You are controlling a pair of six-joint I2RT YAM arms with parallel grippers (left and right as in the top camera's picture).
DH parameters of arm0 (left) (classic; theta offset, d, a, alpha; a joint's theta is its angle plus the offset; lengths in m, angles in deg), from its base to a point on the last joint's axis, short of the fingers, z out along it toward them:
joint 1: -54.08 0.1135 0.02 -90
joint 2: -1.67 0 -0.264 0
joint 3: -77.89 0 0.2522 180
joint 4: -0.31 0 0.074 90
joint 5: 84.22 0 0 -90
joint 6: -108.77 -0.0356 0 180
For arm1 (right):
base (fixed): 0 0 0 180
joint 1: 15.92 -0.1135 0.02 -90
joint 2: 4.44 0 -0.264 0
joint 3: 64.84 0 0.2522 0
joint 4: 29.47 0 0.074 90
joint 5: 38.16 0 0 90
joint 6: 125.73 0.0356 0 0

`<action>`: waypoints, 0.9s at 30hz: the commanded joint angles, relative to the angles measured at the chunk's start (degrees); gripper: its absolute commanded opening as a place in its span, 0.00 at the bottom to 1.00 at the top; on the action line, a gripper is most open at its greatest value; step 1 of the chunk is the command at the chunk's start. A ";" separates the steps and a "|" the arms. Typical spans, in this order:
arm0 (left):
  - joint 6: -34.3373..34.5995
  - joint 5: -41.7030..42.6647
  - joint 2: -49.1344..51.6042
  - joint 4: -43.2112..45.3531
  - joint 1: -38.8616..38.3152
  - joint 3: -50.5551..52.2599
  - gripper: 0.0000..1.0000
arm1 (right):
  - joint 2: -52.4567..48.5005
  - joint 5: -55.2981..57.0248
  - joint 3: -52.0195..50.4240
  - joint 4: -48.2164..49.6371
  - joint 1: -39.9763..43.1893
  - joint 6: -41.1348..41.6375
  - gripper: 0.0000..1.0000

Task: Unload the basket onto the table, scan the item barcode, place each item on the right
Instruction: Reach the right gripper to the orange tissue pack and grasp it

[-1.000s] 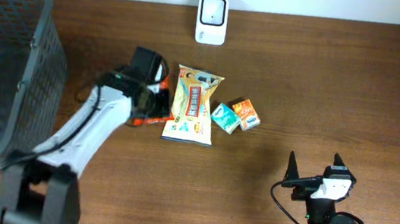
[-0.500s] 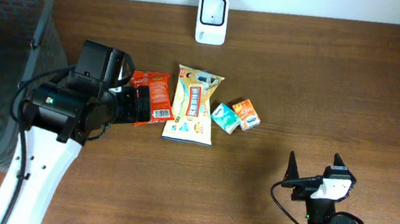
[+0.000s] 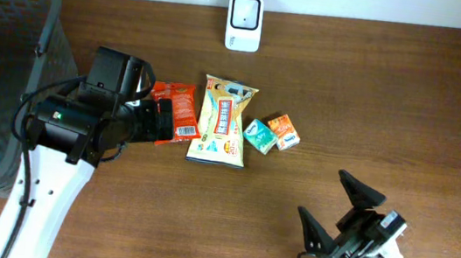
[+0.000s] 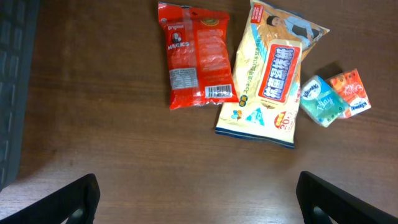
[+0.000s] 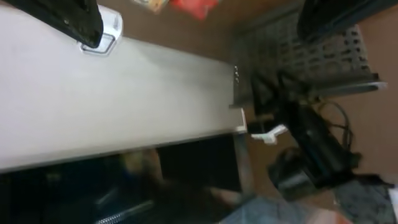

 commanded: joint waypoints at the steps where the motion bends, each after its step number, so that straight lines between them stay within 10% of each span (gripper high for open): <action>1: -0.50 -0.83 -0.37 -0.07 0.15 -0.83 0.99 | -3.76 2.62 8.83 -12.48 2.29 -6.93 0.98; 6: -0.50 -0.81 -0.37 -0.07 0.15 -0.83 0.99 | -31.39 2.19 36.50 -46.84 4.76 -25.18 0.98; 10: -0.50 -0.81 -0.37 -0.07 0.15 -0.83 0.99 | -56.28 -10.05 56.52 -62.90 4.74 -23.74 0.98; 15: -0.50 -0.81 -0.37 -0.07 0.15 -0.83 0.99 | -71.12 -7.43 59.52 -60.65 4.74 -20.06 0.97; 17: -0.50 -0.83 -0.37 -0.07 0.15 -0.83 0.99 | -77.24 4.92 63.06 -65.83 4.70 -14.51 0.81; 22: -0.52 -0.81 -0.37 -0.07 0.15 -0.83 0.99 | -93.94 8.83 73.11 -73.90 4.61 -19.87 0.99; 27: -0.50 -0.81 -0.37 -0.07 0.15 -0.83 0.99 | -106.22 0.85 73.11 -69.02 2.89 -32.00 0.82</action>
